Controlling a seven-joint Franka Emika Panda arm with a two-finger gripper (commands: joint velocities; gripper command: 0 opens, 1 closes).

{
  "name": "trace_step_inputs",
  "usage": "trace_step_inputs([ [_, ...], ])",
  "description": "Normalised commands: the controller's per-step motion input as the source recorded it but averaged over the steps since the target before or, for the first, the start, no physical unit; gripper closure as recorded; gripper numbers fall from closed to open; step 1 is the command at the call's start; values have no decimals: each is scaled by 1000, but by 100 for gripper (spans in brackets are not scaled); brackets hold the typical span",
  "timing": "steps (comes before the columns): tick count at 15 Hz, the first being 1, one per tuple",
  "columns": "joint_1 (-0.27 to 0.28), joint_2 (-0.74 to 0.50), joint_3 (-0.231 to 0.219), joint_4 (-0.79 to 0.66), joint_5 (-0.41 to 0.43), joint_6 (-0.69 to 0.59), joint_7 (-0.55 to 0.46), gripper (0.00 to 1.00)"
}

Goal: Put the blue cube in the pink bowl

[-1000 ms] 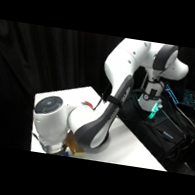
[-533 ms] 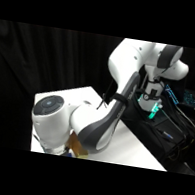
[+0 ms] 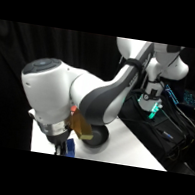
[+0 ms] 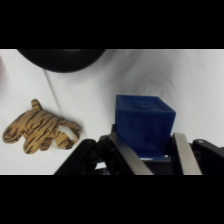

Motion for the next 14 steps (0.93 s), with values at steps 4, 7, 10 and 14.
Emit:
trace_step_inputs([
  [4, -64, -618, 38, -689, -88, 66, -46, 67],
  [7, -130, -651, 62, -832, -71, 237, -126, 67],
  [10, -168, -626, 41, -853, -87, 395, -147, 67],
  [14, -217, -559, 18, -751, -36, 437, -201, 67],
])
